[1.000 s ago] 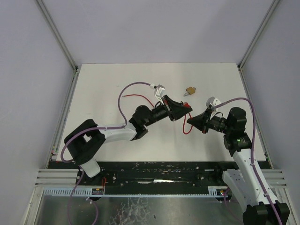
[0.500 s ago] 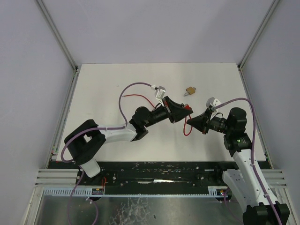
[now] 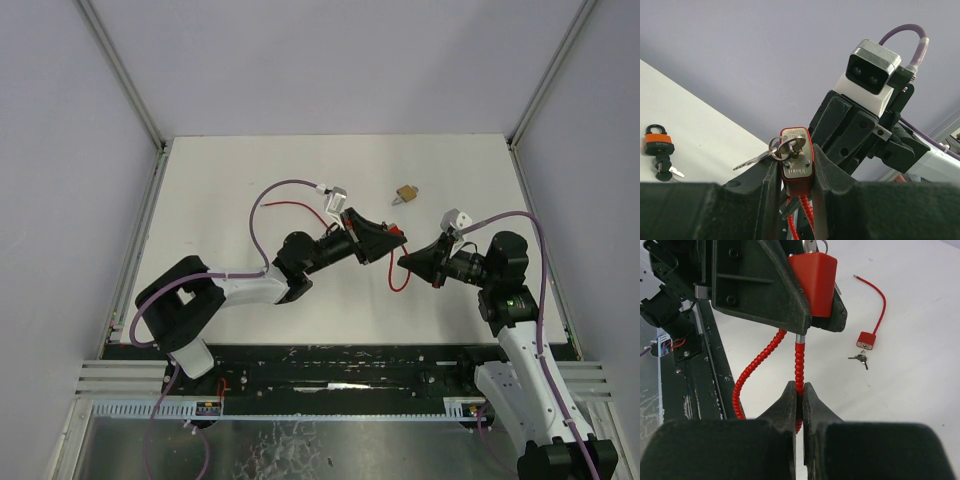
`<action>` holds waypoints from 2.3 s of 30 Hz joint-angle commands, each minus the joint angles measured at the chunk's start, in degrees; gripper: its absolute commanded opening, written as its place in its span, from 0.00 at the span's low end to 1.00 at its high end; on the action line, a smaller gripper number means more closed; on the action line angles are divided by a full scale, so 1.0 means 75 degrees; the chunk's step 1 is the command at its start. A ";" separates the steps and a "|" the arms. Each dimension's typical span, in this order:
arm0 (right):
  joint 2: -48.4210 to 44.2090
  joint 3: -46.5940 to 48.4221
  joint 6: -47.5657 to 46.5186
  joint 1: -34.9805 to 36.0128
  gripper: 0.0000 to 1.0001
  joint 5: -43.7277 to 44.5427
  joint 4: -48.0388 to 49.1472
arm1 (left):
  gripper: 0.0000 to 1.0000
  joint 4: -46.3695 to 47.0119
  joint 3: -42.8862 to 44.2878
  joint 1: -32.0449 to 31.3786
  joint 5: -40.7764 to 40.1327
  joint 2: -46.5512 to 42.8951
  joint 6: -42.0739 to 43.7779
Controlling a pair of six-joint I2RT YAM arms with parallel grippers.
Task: Lock with the key
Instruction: Lock the lock.
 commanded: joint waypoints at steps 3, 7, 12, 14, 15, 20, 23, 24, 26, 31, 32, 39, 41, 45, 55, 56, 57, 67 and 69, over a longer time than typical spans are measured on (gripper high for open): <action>-0.0022 0.0189 0.0219 0.0168 0.00 -0.0442 0.0694 | 0.00 0.0071 0.0053 -0.0149 0.0025 -0.0086 -0.0013; -0.0023 0.0178 0.0230 0.0170 0.00 -0.0443 0.0703 | 0.00 -0.0047 0.0059 -0.0191 -0.0049 -0.0072 0.0073; 0.0022 0.0163 0.0233 0.0169 0.00 -0.0438 0.0715 | 0.00 -0.0208 0.0150 -0.0216 -0.0100 -0.0037 0.0132; 0.0031 0.0175 0.0245 0.0170 0.00 -0.0433 0.0714 | 0.00 -0.0256 0.0182 -0.0240 -0.0068 -0.0035 0.0158; 0.0017 0.0165 0.0251 0.0170 0.00 -0.0417 0.0718 | 0.00 -0.0280 0.0193 -0.0257 -0.0067 -0.0036 0.0185; 0.0107 0.0187 0.0225 0.0170 0.00 -0.0332 0.0666 | 0.00 -0.0241 0.0112 -0.0260 -0.0127 -0.0098 0.0264; 0.0194 0.0220 0.0227 0.0169 0.00 -0.0352 0.0629 | 0.00 -0.0401 0.0159 -0.0254 -0.0103 -0.0119 0.0326; 0.0187 0.0222 0.0236 0.0170 0.00 -0.0363 0.0632 | 0.00 -0.0481 0.0193 -0.0251 -0.0086 -0.0111 0.0331; 0.0134 0.0211 0.0251 0.0170 0.00 -0.0354 0.0622 | 0.00 -0.0558 0.0223 -0.0253 -0.0053 -0.0108 0.0320; 0.0004 0.0177 0.0300 0.0170 0.00 -0.0439 0.0695 | 0.00 -0.1041 0.0303 -0.0256 -0.0165 -0.0154 0.0606; 0.0014 0.0170 0.0298 0.0170 0.00 -0.0451 0.0708 | 0.00 -0.1112 0.0299 -0.0250 -0.0167 -0.0175 0.0688; -0.0204 0.0004 0.0613 0.0169 0.00 -0.0768 0.1167 | 0.00 -0.1534 0.0344 -0.0373 -0.0316 -0.0077 0.1161; -0.0258 -0.0038 0.0620 0.0167 0.00 -0.0640 0.1236 | 0.00 -0.1479 0.0354 -0.0397 -0.0187 -0.0045 0.1113; -0.0231 0.0034 0.0625 0.0154 0.00 -0.0457 0.1237 | 0.00 -0.1716 0.0380 -0.0493 -0.0012 -0.0052 0.1345; -0.0485 -0.0389 0.0506 -0.0018 0.00 -0.0073 0.1914 | 0.00 -0.3214 0.0429 -0.0532 0.0227 -0.0059 0.2739; -0.0525 -0.0468 0.0503 -0.0018 0.00 -0.0057 0.2031 | 0.00 -0.3205 0.0402 -0.0533 0.0246 -0.0060 0.2771; -0.0543 -0.0544 0.0512 -0.0018 0.00 -0.0031 0.2133 | 0.00 -0.3136 0.0354 -0.0531 0.0272 -0.0076 0.2763; -0.0576 -0.0890 0.0805 -0.0101 0.00 -0.0202 0.2778 | 0.00 -0.1340 0.0005 -0.0491 0.0701 0.0085 0.1268; -0.0647 -0.0957 0.0575 -0.0112 0.00 -0.0218 0.2713 | 0.00 -0.1413 -0.0196 -0.0512 0.0634 0.0031 0.1606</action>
